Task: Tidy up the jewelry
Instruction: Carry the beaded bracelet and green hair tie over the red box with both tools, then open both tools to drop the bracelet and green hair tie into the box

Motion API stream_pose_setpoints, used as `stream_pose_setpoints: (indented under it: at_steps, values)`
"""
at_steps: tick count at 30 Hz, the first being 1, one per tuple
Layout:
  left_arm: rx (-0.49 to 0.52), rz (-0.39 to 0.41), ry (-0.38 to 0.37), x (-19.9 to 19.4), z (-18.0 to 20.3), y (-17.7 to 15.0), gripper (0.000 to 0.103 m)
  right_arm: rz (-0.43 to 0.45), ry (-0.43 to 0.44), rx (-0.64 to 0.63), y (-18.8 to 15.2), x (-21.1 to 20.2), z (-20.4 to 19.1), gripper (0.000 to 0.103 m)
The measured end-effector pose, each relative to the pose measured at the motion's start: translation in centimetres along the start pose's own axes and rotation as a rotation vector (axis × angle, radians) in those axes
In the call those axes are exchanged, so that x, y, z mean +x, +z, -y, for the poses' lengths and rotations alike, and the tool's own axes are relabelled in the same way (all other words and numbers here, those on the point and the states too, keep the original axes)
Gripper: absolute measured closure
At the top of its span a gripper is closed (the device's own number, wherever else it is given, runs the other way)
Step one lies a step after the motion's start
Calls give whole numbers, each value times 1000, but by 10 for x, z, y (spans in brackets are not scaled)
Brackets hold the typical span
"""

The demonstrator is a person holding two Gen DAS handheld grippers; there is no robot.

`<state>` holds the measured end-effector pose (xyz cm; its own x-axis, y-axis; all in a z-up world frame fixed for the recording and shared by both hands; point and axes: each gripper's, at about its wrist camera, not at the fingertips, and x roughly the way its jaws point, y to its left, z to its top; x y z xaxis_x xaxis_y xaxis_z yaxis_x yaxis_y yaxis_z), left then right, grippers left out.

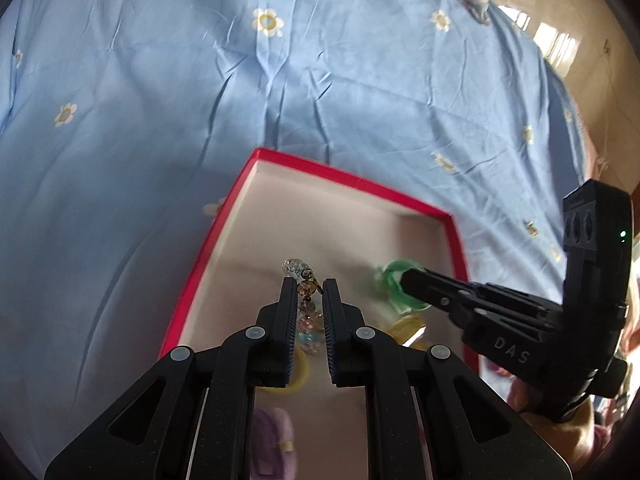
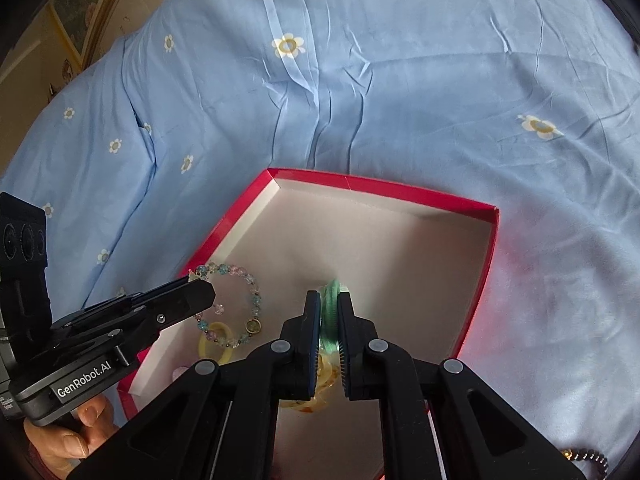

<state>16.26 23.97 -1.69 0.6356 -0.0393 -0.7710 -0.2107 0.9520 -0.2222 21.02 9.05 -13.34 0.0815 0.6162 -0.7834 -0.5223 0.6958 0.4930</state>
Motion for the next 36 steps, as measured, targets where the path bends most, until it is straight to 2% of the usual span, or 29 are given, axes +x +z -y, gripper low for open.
stream_pose_setpoints:
  at_steps: [14,18,20,23,28,36]
  values:
    - [31,-48,65,11,0,-4,91,-24,-17,-9,-7,7,5,90]
    - [34,-53,79,10,0,-4,85,-27,-17,-6,-7,7,5,88]
    - [31,-54,88,9,-1,-4,77,-27,-19,-3,-8,5,5,86]
    - [26,-45,91,6,-2,-3,76,-25,-19,0,-8,4,5,82]
    - [18,-32,93,-3,-2,-5,72,-17,-16,2,-9,-2,4,81]
    - [10,0,71,-28,6,-13,67,35,-12,15,-16,-36,5,73]
